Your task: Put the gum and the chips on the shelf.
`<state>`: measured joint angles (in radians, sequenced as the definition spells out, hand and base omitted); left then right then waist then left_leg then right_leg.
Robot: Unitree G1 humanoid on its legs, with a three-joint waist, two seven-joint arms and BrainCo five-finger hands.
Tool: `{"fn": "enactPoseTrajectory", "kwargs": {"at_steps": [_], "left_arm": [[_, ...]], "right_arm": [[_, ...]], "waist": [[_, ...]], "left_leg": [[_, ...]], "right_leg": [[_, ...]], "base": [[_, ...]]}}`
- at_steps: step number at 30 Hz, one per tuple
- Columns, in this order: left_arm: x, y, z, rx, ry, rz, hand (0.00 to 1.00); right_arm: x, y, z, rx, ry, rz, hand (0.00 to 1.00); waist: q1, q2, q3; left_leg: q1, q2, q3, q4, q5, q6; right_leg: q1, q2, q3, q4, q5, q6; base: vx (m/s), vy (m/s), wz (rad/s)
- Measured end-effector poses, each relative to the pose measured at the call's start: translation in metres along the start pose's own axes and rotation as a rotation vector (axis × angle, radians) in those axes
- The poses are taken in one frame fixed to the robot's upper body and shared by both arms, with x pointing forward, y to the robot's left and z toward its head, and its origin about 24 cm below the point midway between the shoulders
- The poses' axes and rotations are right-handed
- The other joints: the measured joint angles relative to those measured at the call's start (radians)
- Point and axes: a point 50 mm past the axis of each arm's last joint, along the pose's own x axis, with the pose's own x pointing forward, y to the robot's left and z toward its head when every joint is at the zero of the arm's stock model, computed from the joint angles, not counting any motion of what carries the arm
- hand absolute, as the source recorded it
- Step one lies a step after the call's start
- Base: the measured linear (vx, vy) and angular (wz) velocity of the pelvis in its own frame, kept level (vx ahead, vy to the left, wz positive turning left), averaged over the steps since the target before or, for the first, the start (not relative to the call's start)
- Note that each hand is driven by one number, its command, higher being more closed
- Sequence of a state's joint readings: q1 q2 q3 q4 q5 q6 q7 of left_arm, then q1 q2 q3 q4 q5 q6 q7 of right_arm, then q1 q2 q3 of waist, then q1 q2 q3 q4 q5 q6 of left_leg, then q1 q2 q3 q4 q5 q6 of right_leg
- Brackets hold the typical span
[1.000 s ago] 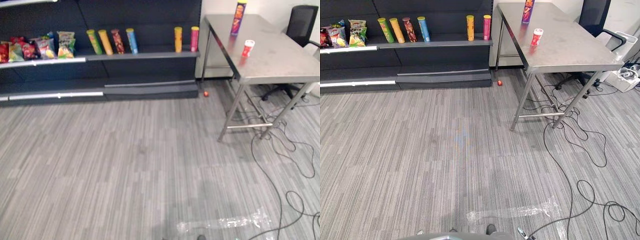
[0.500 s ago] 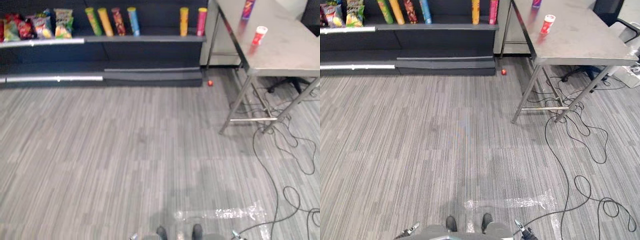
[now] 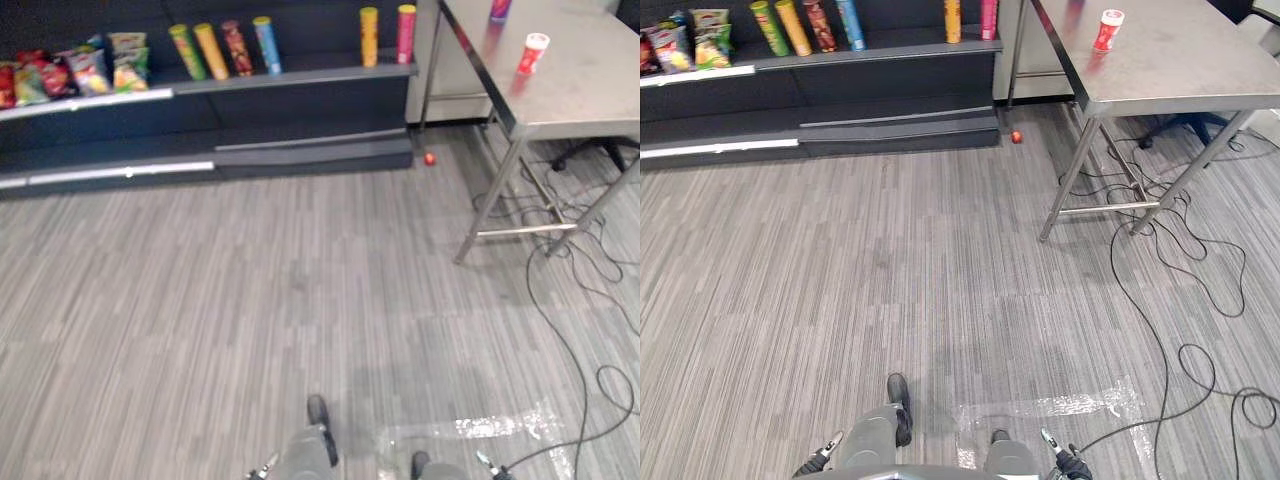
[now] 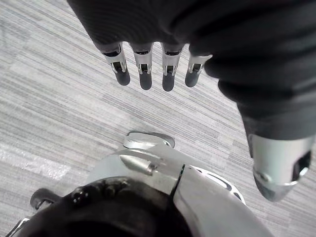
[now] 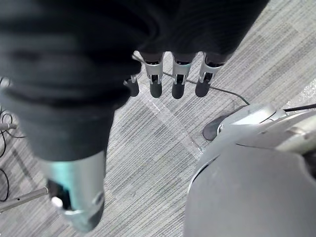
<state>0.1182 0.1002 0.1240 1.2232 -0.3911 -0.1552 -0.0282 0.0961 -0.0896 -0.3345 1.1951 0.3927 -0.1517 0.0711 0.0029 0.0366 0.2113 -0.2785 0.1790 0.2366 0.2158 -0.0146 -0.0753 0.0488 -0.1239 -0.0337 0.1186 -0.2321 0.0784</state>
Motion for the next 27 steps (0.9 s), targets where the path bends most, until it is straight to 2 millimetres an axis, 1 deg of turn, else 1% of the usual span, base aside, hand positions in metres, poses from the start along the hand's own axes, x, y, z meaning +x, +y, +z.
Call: {"fn": "enactPoseTrajectory", "kwargs": {"at_steps": [1,2,3,4,6,7,8,9,10,11,12,13,14,15,16,17,18,20,21,22,23,24,25,26,27], "left_arm": [[0.000,0.006,0.002,0.009,-0.007,0.015,0.00],[0.000,0.008,0.004,0.013,-0.012,0.019,0.00],[0.001,0.009,0.009,0.020,-0.023,0.021,0.00],[0.001,0.009,0.010,0.032,-0.023,0.020,0.00],[0.001,0.009,0.009,0.040,-0.021,0.019,0.00],[0.001,0.011,0.007,0.065,-0.010,0.020,0.00],[0.001,0.012,0.007,0.082,-0.003,0.020,0.00],[0.001,0.012,0.007,0.085,-0.003,0.019,0.00],[0.001,0.012,0.006,0.093,-0.001,0.019,0.00],[0.001,0.013,0.006,0.106,0.000,0.019,0.00],[0.000,0.014,0.005,0.107,0.001,0.020,0.00],[0.000,0.014,0.003,0.114,0.008,0.019,0.00],[0.000,0.013,0.002,0.122,0.011,0.014,0.00],[0.000,0.011,0.001,0.133,0.014,0.007,0.00],[0.000,0.011,0.001,0.143,0.016,0.003,0.00],[0.000,0.013,0.002,0.145,0.016,0.007,0.00],[-0.001,0.011,-0.003,0.139,0.030,0.004,0.00],[-0.001,0.007,-0.007,0.120,0.039,-0.001,0.00],[-0.001,0.003,-0.007,0.090,0.038,-0.005,0.00],[-0.001,0.000,-0.007,0.065,0.038,-0.010,0.00],[-0.001,-0.001,-0.009,0.046,0.045,-0.012,0.00],[-0.001,-0.001,-0.009,0.038,0.044,-0.012,0.00],[-0.001,0.000,-0.007,0.027,0.039,-0.011,0.00],[-0.001,0.001,-0.006,0.012,0.035,-0.002,0.00],[0.000,-0.001,-0.008,0.001,0.040,-0.005,0.00]], "right_arm": [[0.000,0.004,-0.004,0.008,0.011,0.009,0.00],[-0.001,0.005,-0.006,0.014,0.015,0.012,0.00],[-0.001,0.007,-0.009,0.027,0.024,0.012,0.00],[-0.002,0.005,-0.011,0.030,0.034,0.005,0.00],[-0.002,0.004,-0.014,0.047,0.049,-0.006,0.00],[-0.002,0.003,-0.015,0.061,0.054,-0.012,0.00],[-0.002,0.004,-0.015,0.063,0.056,-0.010,0.00],[-0.002,0.004,-0.015,0.063,0.056,-0.010,0.00],[-0.002,0.003,-0.015,0.075,0.057,-0.016,0.00],[-0.002,0.002,-0.016,0.097,0.054,-0.022,0.00],[-0.002,0.003,-0.016,0.101,0.053,-0.022,0.00],[-0.002,0.003,-0.015,0.104,0.050,-0.023,0.00],[-0.002,0.003,-0.015,0.105,0.045,-0.024,0.00],[-0.002,0.001,-0.014,0.125,0.037,-0.031,0.00],[-0.002,0.002,-0.012,0.132,0.027,-0.031,0.00],[-0.002,0.004,-0.013,0.135,0.029,-0.027,0.00],[-0.001,0.005,-0.007,0.133,0.002,-0.013,0.00],[0.000,0.005,0.000,0.112,-0.019,-0.004,0.00],[0.001,0.005,0.005,0.098,-0.033,0.004,0.00],[0.002,0.005,0.008,0.102,-0.041,0.004,0.00],[0.002,0.004,0.008,0.103,-0.043,0.002,0.00],[0.002,0.004,0.008,0.109,-0.042,0.001,0.00],[0.001,0.005,0.006,0.114,-0.037,0.003,0.00],[0.000,0.005,0.001,0.113,-0.022,0.003,0.00],[0.000,0.003,0.002,0.113,-0.024,-0.003,0.00]], "waist": [[-0.001,-0.031,-0.018],[-0.007,-0.041,-0.025],[-0.015,-0.053,-0.036],[-0.015,-0.058,-0.049],[-0.007,-0.059,-0.069],[-0.002,-0.058,-0.090],[-0.003,-0.059,-0.100],[-0.002,-0.059,-0.101],[0.001,-0.058,-0.106],[0.003,-0.057,-0.107],[0.003,-0.056,-0.107],[0.001,-0.053,-0.107],[-0.003,-0.047,-0.105],[-0.008,-0.036,-0.098],[-0.018,-0.032,-0.093],[-0.019,-0.044,-0.091],[-0.027,-0.030,-0.087],[-0.029,-0.012,-0.074],[-0.030,-0.004,-0.065],[-0.031,0.016,-0.058],[-0.033,0.012,-0.048],[-0.034,0.014,-0.047],[-0.039,0.015,-0.042],[-0.040,-0.011,-0.030],[-0.036,0.010,-0.021]], "left_leg": [[-0.006,-0.044,0.028,0.027,-0.039,0.030],[-0.015,-0.063,0.034,0.038,-0.057,0.039],[-0.022,-0.094,0.047,0.045,-0.075,0.050],[-0.020,-0.113,0.061,0.046,-0.091,0.069],[-0.012,-0.127,0.080,0.048,-0.108,0.093],[-0.012,-0.135,0.086,0.047,-0.118,0.108],[-0.005,-0.142,0.089,0.047,-0.118,0.110],[0.004,-0.144,0.091,0.045,-0.118,0.110],[0.030,-0.149,0.096,0.035,-0.118,0.110],[0.074,-0.152,0.105,0.013,-0.118,0.110],[0.099,-0.154,0.109,0.000,-0.118,0.110],[0.151,-0.157,0.108,-0.022,-0.120,0.112],[0.177,-0.156,0.106,-0.031,-0.125,0.120],[0.238,-0.155,0.095,-0.061,-0.157,0.146],[0.297,-0.155,0.053,-0.103,-0.203,0.124],[0.322,-0.165,0.053,-0.113,-0.203,0.124],[0.387,-0.161,0.048,-0.137,-0.223,0.118],[0.425,-0.144,0.048,-0.141,-0.242,0.107],[0.453,-0.125,0.045,-0.141,-0.260,0.090],[0.482,-0.099,0.040,-0.141,-0.278,0.065],[0.495,-0.076,0.034,-0.143,-0.291,0.043],[0.504,-0.061,0.029,-0.144,-0.299,0.029],[0.531,-0.042,0.014,-0.154,-0.319,-0.003],[0.572,-0.027,-0.003,-0.181,-0.338,-0.032],[0.584,-0.004,-0.005,-0.193,-0.344,-0.020]], "right_leg": [[0.005,-0.043,0.028,-0.015,0.006,-0.003],[0.000,-0.060,0.039,-0.014,0.013,0.001],[-0.014,-0.091,0.047,-0.003,0.030,0.019],[-0.026,-0.111,0.053,0.002,0.052,0.023],[-0.033,-0.126,0.069,0.004,0.087,0.026],[-0.046,-0.135,0.078,0.010,0.120,0.045],[-0.050,-0.140,0.085,0.019,0.151,0.046],[-0.052,-0.141,0.088,0.033,0.166,0.045],[-0.066,-0.142,0.092,0.085,0.189,0.043],[-0.096,-0.141,0.092,0.188,0.207,0.048],[-0.117,-0.140,0.091,0.257,0.220,0.048],[-0.157,-0.139,0.086,0.389,0.266,0.048],[-0.177,-0.139,0.079,0.458,0.296,0.049],[-0.222,-0.130,0.060,0.611,0.299,0.055],[-0.269,-0.114,0.019,0.751,0.247,0.027],[-0.292,-0.117,0.004,0.808,0.202,0.017],[-0.359,-0.099,-0.087,0.888,0.083,-0.023],[-0.395,-0.076,-0.138,0.866,0.028,-0.035],[-0.429,-0.054,-0.165,0.791,0.003,-0.043],[-0.459,-0.032,-0.170,0.696,0.003,-0.043],[-0.481,-0.015,-0.165,0.603,0.013,-0.030],[-0.491,-0.007,-0.154,0.524,0.028,-0.018],[-0.498,-0.003,-0.107,0.359,0.081,-0.005],[-0.490,-0.003,-0.087,0.294,0.227,0.004],[-0.492,0.023,-0.105,0.317,0.200,-0.031]], "base": [[0.31,0.241,-0.38],[0.47,0.366,-0.16],[0.45,0.339,0.05],[0.44,0.332,-0.05],[0.32,0.200,-0.16],[0.35,0.166,-0.10],[0.33,0.152,-0.07],[0.37,0.160,-0.08],[0.29,0.131,-0.14],[0.28,0.129,-0.16],[0.24,0.103,-0.14],[0.24,0.091,-0.06],[0.28,0.081,0.00],[0.25,0.015,0.12],[0.24,-0.009,0.14],[0.30,-0.090,0.18],[0.24,-0.103,0.09],[0.20,-0.124,0.05],[0.26,-0.185,0.11],[0.36,-0.280,0.18],[0.35,-0.284,0.22],[0.40,-0.363,0.34],[0.47,-0.407,0.42],[0.51,-0.400,0.37],[0.60,-0.397,0.23]]}}
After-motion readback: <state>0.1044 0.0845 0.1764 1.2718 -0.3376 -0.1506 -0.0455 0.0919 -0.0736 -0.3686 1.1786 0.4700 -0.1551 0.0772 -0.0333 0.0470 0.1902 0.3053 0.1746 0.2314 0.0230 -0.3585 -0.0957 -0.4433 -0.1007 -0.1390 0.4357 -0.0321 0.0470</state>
